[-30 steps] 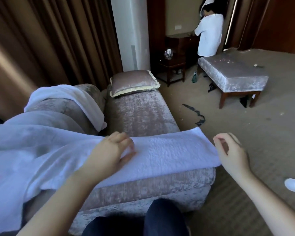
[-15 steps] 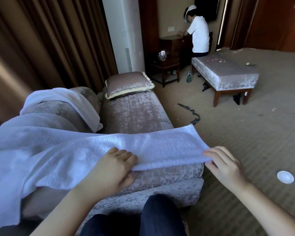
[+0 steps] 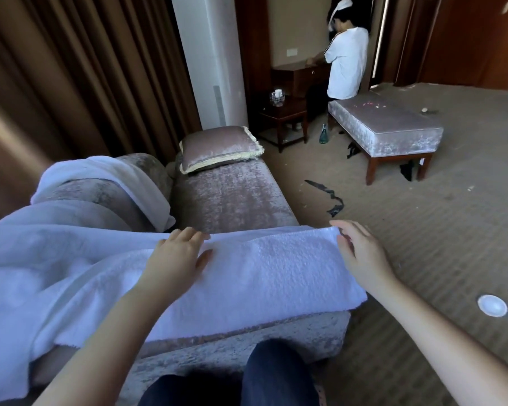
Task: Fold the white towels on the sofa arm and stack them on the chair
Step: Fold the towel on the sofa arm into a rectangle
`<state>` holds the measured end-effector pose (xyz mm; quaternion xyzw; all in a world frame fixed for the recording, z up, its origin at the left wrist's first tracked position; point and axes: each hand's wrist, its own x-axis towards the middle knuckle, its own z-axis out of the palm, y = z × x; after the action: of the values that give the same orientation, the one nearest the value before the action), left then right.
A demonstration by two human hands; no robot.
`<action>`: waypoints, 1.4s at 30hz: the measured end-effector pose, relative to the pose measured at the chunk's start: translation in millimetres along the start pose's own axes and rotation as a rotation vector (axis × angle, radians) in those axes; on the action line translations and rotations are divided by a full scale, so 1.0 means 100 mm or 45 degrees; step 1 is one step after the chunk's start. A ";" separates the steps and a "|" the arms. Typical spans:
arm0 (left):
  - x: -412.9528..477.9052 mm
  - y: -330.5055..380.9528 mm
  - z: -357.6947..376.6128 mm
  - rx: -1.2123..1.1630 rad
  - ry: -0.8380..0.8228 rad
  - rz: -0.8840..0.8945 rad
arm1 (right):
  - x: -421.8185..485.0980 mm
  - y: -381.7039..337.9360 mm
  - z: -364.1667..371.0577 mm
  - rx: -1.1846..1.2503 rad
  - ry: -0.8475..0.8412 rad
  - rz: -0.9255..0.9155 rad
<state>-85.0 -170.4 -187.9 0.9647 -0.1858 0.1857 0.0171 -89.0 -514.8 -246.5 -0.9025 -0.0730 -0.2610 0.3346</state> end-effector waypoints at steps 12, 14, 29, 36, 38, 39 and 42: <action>0.69 -0.32 0.19 -0.078 -0.125 -0.175 | 0.86 -0.14 0.36 -0.097 -0.167 -0.002; 0.95 -0.34 0.34 0.075 -0.185 -0.170 | 1.09 -0.26 0.58 -0.124 -0.185 -0.070; 1.17 -0.45 0.77 -0.181 -0.630 -0.195 | 1.37 -0.16 1.25 -0.244 -1.060 0.330; 1.17 -0.46 0.76 -0.271 0.043 -0.169 | 1.33 -0.13 1.22 -0.367 -0.536 0.134; 1.16 -0.46 0.75 -0.260 0.174 -0.146 | 1.32 -0.16 1.14 -0.430 -0.331 0.091; 1.15 -0.46 0.75 -0.268 0.186 -0.143 | 1.32 -0.18 1.10 -0.486 -0.313 0.072; 1.07 -0.47 0.69 -0.203 0.183 -0.110 | 1.26 -0.16 0.94 -0.554 -0.292 -0.026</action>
<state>48.9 -171.9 -211.3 0.9516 -0.1564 0.2383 0.1151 53.1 -447.5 -232.0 -0.9763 -0.0616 -0.1699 0.1194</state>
